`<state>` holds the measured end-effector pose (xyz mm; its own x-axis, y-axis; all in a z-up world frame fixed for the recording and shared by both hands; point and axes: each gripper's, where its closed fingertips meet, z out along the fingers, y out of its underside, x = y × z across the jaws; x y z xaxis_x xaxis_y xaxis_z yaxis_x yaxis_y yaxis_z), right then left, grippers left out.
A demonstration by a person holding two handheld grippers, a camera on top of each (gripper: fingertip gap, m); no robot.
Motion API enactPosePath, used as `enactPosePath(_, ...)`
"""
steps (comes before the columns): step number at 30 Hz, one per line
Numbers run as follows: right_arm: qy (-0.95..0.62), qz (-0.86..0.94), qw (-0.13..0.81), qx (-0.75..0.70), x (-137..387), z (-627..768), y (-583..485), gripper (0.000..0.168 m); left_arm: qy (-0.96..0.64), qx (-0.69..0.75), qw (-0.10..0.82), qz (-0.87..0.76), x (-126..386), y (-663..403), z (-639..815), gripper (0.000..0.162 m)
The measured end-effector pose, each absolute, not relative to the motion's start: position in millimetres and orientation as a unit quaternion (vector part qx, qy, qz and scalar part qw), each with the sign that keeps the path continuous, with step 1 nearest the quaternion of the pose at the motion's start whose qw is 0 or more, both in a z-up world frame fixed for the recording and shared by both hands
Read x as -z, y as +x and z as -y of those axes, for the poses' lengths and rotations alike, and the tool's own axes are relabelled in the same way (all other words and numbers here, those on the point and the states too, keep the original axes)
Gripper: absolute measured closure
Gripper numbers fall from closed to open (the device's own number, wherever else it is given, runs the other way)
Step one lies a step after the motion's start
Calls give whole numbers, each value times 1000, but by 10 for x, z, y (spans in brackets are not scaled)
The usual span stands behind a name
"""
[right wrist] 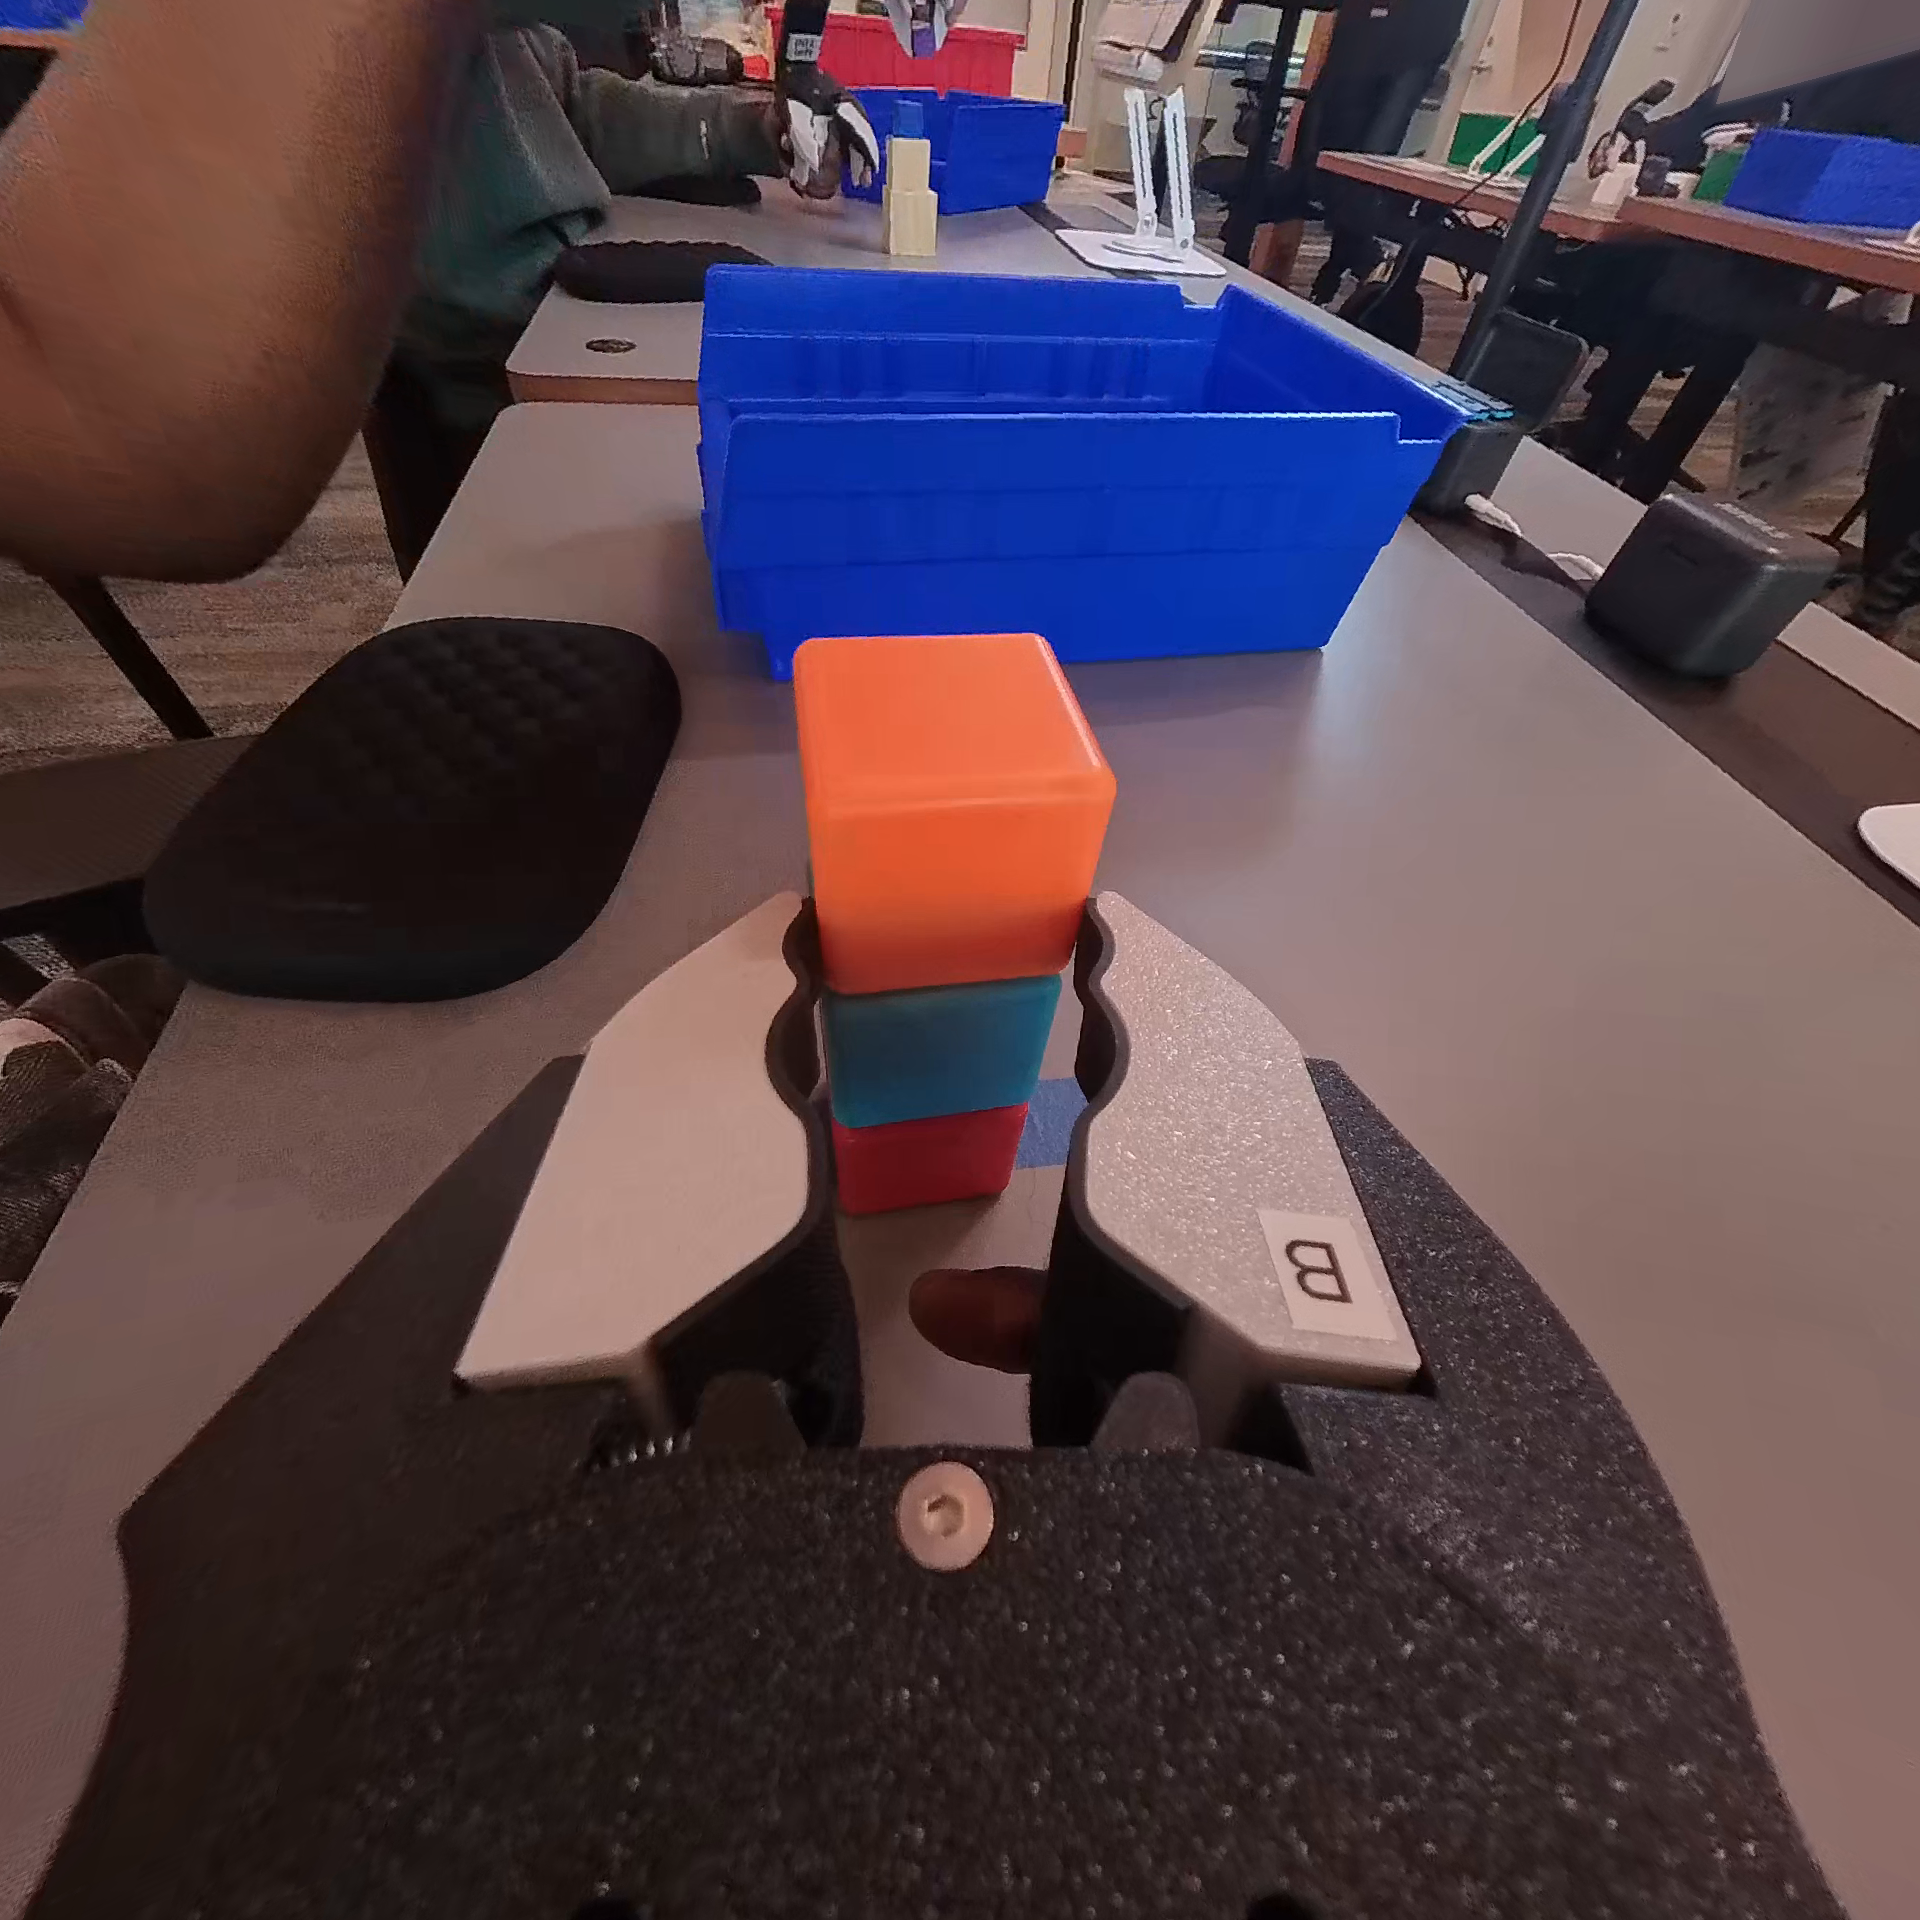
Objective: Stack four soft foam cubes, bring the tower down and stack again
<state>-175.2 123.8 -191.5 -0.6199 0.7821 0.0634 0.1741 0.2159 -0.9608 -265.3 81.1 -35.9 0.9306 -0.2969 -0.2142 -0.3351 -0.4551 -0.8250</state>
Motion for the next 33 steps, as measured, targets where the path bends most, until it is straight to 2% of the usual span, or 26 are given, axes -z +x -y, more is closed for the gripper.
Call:
enactPosePath(6,-325,728,281,-534,1916,-1237,-1753,121,-848,48,402,-342,562,-1770,-989,112)
enactPosePath(15,-324,728,279,-535,1916,-1235,-1757,121,-853,93,334,-391,1092,-1624,-1190,112)
enactPosePath(23,-324,729,279,-535,1916,-1235,-1758,121,-853,135,294,-408,1336,-1652,-1280,112)
enactPosePath(33,-327,727,282,-534,1916,-1231,-1773,121,-852,150,319,-386,1325,-1676,-1271,112)
